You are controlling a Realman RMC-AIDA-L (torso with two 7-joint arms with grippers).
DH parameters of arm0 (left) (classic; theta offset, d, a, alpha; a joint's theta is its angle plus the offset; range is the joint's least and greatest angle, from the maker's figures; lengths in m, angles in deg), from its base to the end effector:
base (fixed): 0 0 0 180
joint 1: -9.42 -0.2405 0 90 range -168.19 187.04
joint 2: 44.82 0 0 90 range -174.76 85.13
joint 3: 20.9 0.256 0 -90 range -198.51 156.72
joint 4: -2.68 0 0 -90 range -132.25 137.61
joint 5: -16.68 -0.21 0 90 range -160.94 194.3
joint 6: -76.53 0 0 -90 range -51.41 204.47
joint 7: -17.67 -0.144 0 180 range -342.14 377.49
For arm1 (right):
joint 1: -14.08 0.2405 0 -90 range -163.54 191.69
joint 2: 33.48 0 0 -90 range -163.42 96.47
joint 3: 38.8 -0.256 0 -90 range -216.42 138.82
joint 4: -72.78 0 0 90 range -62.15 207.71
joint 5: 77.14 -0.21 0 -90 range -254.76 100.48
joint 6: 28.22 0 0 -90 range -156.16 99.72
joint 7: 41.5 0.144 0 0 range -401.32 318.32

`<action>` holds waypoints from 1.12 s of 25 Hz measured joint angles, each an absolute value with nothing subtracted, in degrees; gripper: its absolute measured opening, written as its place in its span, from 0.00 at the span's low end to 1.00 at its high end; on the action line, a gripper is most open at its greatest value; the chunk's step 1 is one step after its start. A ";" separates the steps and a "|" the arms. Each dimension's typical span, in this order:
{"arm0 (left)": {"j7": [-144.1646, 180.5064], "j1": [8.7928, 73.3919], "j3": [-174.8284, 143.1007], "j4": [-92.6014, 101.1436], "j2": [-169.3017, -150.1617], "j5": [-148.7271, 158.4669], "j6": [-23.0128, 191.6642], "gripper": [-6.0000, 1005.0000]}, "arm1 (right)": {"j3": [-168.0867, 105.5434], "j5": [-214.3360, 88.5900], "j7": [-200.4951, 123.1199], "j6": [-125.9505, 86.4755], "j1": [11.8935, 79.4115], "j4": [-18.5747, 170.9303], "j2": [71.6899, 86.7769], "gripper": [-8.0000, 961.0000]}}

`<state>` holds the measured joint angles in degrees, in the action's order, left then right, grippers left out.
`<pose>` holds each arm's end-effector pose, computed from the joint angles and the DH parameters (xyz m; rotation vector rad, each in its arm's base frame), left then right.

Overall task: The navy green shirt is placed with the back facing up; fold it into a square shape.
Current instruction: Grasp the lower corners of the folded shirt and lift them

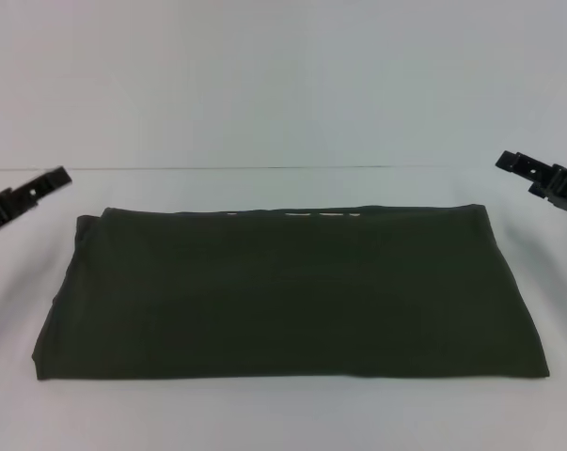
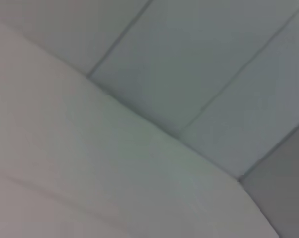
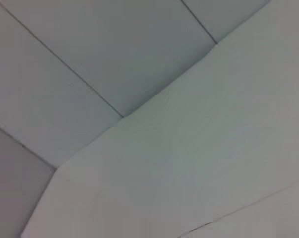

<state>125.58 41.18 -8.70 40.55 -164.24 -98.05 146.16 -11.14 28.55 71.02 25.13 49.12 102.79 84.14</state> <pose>-0.3276 0.3724 0.0723 -1.7832 -1.3761 -0.9808 0.3152 0.4100 0.0449 -1.7124 1.4840 0.9064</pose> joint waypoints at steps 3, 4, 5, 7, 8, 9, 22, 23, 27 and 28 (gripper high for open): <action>135.84 41.08 -7.70 43.72 -162.05 -106.87 151.96 0.89 | -10.46 29.24 71.53 32.78 47.84 102.94 81.91 0.97; 138.07 41.18 -7.70 45.04 -161.52 -109.90 154.36 0.89 | -9.71 30.06 71.87 37.39 47.07 103.01 80.56 0.97; 140.00 41.25 -7.70 46.33 -161.04 -112.92 157.10 0.89 | -9.71 30.06 71.87 37.39 47.07 103.01 80.56 0.97; 142.69 41.16 -7.82 49.22 -160.26 -117.36 161.74 0.89 | -8.71 31.36 72.49 41.97 46.38 103.22 79.10 0.97; 144.03 40.99 -7.86 50.64 -159.91 -119.30 163.74 0.89 | -8.34 32.18 73.14 43.80 46.06 103.46 78.49 0.96; 145.30 40.82 -7.90 52.03 -159.60 -121.08 165.16 0.89 | -8.07 33.07 73.76 45.53 45.74 103.74 78.07 0.96; 142.93 41.68 -7.01 50.68 -158.49 -131.84 161.91 0.89 | -7.08 37.70 74.19 51.08 44.28 106.07 78.26 0.97; 142.65 41.74 -6.99 50.28 -158.49 -131.84 161.51 0.89 | -7.03 37.94 74.16 51.05 44.37 106.07 78.32 0.97; 141.81 42.35 -6.07 47.64 -158.48 -132.00 160.01 0.89 | -7.00 38.06 73.63 51.01 44.52 106.09 78.53 0.97; 141.69 42.47 -5.88 47.22 -158.48 -132.01 159.95 0.89 | -6.99 38.07 73.60 50.98 44.54 106.10 78.54 0.97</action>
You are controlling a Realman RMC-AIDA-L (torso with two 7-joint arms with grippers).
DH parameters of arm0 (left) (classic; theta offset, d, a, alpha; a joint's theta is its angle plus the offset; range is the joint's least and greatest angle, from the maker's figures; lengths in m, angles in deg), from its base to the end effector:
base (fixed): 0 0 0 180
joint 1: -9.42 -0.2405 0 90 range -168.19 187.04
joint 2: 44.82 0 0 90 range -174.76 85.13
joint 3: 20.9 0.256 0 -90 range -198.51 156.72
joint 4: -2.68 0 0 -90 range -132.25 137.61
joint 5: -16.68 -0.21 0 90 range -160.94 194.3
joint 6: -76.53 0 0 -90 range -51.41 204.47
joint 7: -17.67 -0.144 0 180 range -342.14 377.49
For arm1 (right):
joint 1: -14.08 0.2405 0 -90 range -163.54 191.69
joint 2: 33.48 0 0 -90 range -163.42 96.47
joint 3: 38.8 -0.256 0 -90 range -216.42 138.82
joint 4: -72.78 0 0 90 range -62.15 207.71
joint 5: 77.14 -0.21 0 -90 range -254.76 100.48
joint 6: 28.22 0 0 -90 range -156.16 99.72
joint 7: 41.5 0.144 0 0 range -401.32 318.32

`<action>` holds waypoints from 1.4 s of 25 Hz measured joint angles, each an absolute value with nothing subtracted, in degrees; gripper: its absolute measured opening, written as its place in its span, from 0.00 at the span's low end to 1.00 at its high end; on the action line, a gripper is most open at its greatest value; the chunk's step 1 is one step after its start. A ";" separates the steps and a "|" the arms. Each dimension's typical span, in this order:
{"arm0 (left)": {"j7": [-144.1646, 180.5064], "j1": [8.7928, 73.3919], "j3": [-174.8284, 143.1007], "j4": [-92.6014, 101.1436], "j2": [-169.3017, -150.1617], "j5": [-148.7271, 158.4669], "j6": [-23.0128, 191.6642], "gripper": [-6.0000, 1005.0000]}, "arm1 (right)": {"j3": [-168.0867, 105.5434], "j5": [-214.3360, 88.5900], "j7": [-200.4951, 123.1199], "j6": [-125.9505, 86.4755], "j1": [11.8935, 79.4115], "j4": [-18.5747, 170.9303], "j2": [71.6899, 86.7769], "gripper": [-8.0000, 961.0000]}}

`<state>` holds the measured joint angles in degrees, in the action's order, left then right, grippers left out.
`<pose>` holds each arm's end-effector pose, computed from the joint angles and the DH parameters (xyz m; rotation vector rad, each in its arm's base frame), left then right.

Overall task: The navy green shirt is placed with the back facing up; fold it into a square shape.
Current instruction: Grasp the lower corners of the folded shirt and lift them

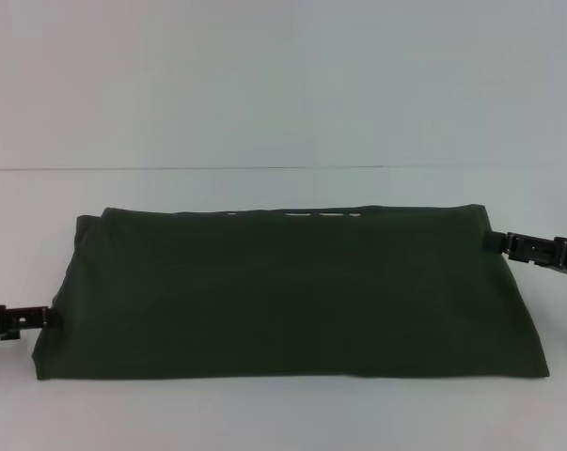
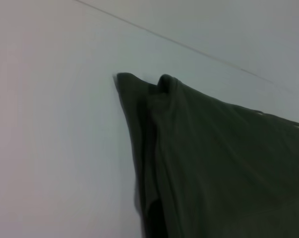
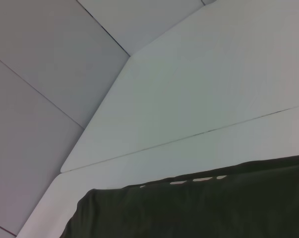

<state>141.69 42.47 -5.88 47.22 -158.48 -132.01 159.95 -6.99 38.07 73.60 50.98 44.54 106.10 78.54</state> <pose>-0.3538 0.3381 0.0844 -2.0546 -1.6608 -0.3308 0.3129 0.3590 0.0582 -2.1809 1.4976 0.7791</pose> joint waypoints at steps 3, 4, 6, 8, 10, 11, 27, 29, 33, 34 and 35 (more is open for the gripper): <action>141.51 42.63 -5.47 46.76 -158.53 -131.97 159.87 0.89 | -6.98 38.08 73.58 50.91 44.64 106.10 78.61 0.97; 141.50 42.71 -5.16 46.64 -158.57 -132.02 159.73 0.89 | -6.98 38.09 73.57 50.90 44.66 106.10 78.61 0.97; 141.52 42.84 -4.27 46.29 -158.59 -132.27 159.25 0.89 | -6.98 38.09 73.54 50.90 44.67 106.10 78.63 0.97; 141.54 42.88 -3.26 46.08 -158.69 -132.45 158.73 0.89 | -6.98 38.09 73.43 50.90 44.70 106.10 78.68 0.97; 141.54 42.89 -2.28 46.00 -158.86 -132.52 158.29 0.89 | -6.94 38.09 73.22 50.90 44.76 106.10 78.71 0.97; 141.58 42.89 -1.91 45.79 -158.91 -132.53 158.07 0.89 | -6.92 38.09 73.08 50.90 44.79 106.10 78.73 0.97; 142.24 43.17 0.35 44.96 -158.95 -133.58 158.39 0.88 | -6.89 38.08 72.84 51.06 44.84 106.09 79.05 0.97; 142.44 43.23 0.62 45.09 -158.93 -134.52 158.11 0.88 | -6.89 38.08 72.84 51.15 44.84 106.09 79.05 0.97; 142.07 43.09 1.15 45.36 -158.98 -134.85 157.59 0.67 | -6.89 38.08 72.84 51.29 44.89 106.09 79.04 0.97; 141.92 43.09 1.26 45.38 -159.02 -134.87 157.57 0.63 | -6.89 38.08 72.84 51.33 44.87 106.09 79.03 0.97; 141.87 43.09 1.38 45.38 -159.02 -134.89 157.55 0.59 | -6.90 38.08 72.84 51.34 44.86 106.09 79.02 0.97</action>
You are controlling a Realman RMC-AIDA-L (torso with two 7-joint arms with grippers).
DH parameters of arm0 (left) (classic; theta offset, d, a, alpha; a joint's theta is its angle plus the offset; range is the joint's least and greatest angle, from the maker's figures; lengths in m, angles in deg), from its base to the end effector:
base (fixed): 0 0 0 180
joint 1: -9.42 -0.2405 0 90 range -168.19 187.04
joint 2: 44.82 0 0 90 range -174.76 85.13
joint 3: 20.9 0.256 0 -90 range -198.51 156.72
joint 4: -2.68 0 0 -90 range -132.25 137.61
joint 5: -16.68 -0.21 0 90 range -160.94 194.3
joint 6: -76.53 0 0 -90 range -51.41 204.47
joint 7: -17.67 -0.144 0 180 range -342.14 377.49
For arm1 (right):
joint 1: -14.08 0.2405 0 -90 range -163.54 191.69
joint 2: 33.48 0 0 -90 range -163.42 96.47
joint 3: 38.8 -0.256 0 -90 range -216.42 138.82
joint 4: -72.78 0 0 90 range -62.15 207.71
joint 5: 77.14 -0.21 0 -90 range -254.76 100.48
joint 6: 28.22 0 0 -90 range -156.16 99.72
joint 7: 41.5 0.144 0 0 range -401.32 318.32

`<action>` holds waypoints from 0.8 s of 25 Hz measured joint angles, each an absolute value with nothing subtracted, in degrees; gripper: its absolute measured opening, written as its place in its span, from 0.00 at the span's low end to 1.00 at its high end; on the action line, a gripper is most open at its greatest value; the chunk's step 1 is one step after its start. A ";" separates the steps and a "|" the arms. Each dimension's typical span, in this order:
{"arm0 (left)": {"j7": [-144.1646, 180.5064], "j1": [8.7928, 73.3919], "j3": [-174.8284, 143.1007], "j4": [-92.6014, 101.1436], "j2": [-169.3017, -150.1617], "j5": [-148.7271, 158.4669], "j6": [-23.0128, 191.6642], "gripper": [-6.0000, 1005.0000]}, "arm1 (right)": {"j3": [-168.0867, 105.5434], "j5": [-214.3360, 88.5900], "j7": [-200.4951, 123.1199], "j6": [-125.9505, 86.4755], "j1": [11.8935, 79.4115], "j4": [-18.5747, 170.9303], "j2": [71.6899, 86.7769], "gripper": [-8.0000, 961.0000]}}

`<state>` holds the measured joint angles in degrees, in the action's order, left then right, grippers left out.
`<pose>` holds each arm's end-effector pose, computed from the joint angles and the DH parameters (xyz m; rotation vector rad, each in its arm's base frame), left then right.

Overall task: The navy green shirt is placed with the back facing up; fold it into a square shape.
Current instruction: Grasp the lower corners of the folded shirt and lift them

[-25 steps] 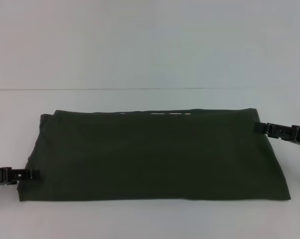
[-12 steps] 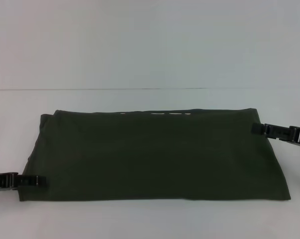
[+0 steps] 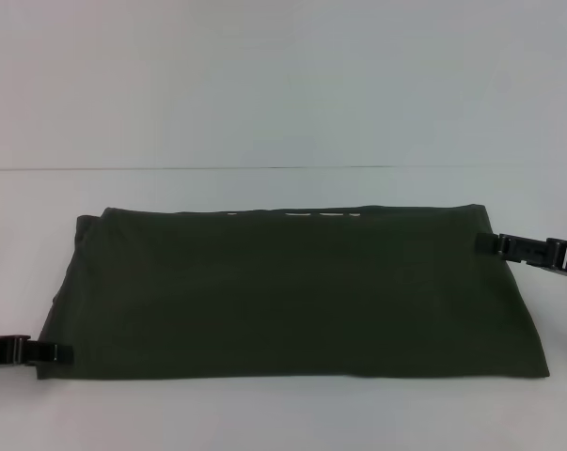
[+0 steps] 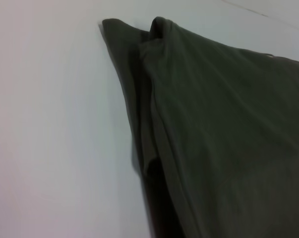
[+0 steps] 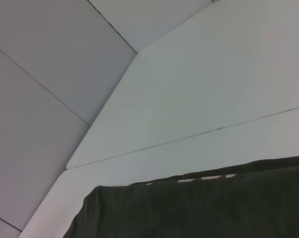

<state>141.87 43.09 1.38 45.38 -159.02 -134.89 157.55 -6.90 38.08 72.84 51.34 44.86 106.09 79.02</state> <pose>-0.3519 0.3396 0.0628 -2.1483 -1.6363 -0.1433 0.3089 0.3593 0.0539 -2.2039 1.4835 0.7839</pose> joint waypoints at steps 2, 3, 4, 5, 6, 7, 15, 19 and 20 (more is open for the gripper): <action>141.74 43.11 1.62 45.39 -159.03 -134.90 157.53 0.50 | -6.89 38.08 72.84 51.34 44.85 106.09 79.02 0.97; 141.71 43.15 1.71 45.39 -159.04 -134.91 157.53 0.46 | -6.89 38.08 72.84 51.34 44.84 106.09 79.02 0.97; 141.67 43.22 1.81 45.39 -159.04 -134.92 157.53 0.44 | -6.90 38.08 72.84 51.34 44.84 106.09 79.02 0.97; 141.64 43.25 1.84 45.38 -159.05 -134.93 157.52 0.42 | -6.90 38.09 72.84 51.34 44.83 106.09 79.02 0.97; 141.61 43.27 1.86 45.37 -159.06 -134.93 157.50 0.39 | -6.90 38.08 72.84 51.35 44.83 106.09 79.02 0.97; 141.57 43.28 1.86 45.36 -159.06 -134.93 157.48 0.37 | -6.90 38.08 72.84 51.35 44.83 106.10 79.00 0.97; 141.42 43.38 2.38 45.39 -159.07 -134.94 157.40 0.19 | -4.05 42.13 80.24 51.68 45.36 110.71 78.02 0.97; 141.42 43.65 2.42 45.40 -159.07 -134.94 157.43 0.05 | -1.50 49.35 93.12 54.64 46.19 122.47 77.84 0.97; 141.42 43.74 2.46 45.40 -159.05 -134.93 157.51 0.01 | -0.89 51.61 96.58 56.01 46.61 125.56 77.76 0.97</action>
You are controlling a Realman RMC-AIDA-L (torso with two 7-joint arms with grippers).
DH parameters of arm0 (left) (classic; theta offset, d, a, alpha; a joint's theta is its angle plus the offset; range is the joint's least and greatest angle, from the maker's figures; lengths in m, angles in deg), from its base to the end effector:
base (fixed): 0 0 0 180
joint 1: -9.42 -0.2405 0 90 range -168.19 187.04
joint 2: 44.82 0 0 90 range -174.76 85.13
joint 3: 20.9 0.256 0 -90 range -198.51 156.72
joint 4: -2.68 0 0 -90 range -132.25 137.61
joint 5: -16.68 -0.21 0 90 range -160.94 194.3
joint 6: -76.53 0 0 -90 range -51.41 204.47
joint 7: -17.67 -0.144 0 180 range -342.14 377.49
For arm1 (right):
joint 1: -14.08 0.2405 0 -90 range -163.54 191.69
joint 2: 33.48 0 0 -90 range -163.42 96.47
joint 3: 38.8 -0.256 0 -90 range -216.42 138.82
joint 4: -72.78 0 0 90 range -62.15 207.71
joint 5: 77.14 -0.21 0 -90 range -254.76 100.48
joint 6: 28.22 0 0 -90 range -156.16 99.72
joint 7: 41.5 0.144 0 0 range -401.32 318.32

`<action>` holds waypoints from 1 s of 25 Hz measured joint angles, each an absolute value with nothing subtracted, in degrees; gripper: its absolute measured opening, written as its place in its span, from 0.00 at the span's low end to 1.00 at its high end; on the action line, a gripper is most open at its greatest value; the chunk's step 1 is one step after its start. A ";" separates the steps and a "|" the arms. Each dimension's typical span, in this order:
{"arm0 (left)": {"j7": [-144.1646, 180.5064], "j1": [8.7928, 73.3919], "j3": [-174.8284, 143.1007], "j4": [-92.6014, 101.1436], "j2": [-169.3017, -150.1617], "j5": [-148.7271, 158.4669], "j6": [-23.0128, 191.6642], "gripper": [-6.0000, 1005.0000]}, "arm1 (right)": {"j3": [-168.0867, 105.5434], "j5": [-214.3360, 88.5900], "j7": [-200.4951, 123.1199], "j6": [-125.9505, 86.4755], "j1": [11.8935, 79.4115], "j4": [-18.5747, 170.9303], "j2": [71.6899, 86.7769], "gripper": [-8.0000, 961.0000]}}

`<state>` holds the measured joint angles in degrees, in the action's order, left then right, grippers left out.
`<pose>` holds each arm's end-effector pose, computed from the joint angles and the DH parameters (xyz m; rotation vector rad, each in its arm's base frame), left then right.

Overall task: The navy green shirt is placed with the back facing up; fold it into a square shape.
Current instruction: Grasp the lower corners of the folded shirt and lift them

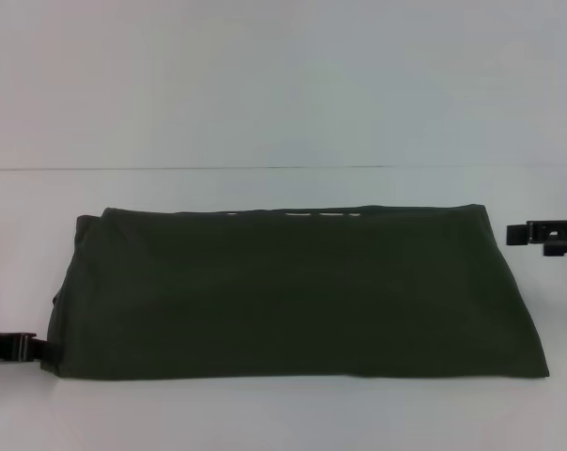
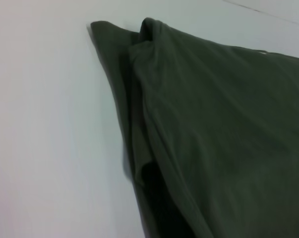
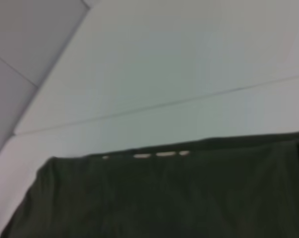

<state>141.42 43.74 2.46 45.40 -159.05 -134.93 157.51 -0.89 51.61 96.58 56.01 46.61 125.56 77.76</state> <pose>-0.3471 0.3437 0.0612 -2.1782 -1.6076 -0.1241 0.2845 0.3767 0.1003 -2.1753 1.5789 0.4387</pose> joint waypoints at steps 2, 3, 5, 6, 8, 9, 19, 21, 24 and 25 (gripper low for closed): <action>141.42 43.84 2.56 45.40 -158.98 -134.93 157.71 0.01 | 0.02 56.24 102.66 59.01 47.88 130.39 77.54 0.97; 141.42 43.88 2.63 45.40 -158.95 -134.94 157.83 0.01 | 0.18 58.62 105.04 60.43 48.74 131.52 77.41 0.97; 141.39 43.94 2.79 45.40 -158.91 -134.93 157.94 0.01 | 0.36 64.04 108.84 63.63 51.08 132.66 77.34 0.97; 141.36 43.95 2.84 45.40 -158.91 -134.93 157.94 0.01 | 0.37 66.90 109.92 64.47 52.29 132.63 77.50 0.96; 141.29 43.96 2.88 45.40 -158.90 -134.93 157.90 0.01 | 0.44 72.05 110.66 65.42 54.07 131.76 78.15 0.96; 141.27 43.96 2.92 45.40 -158.90 -134.93 157.92 0.01 | 0.50 74.44 110.80 65.55 54.87 131.03 78.53 0.96; 141.10 44.03 2.92 45.39 -158.81 -134.90 158.00 0.01 | 0.93 77.75 110.22 61.92 54.06 125.30 79.62 0.94; 141.04 44.04 2.92 45.40 -158.85 -134.90 158.01 0.01 | 1.12 77.72 109.99 61.02 53.73 124.16 79.81 0.93; 141.02 44.05 2.92 45.40 -158.87 -134.91 158.01 0.01 | 1.16 77.52 109.38 59.76 53.46 123.07 80.34 0.92; 141.02 44.05 2.92 45.40 -158.87 -134.92 158.01 0.01 | 1.16 77.49 109.13 59.31 53.40 122.87 80.61 0.92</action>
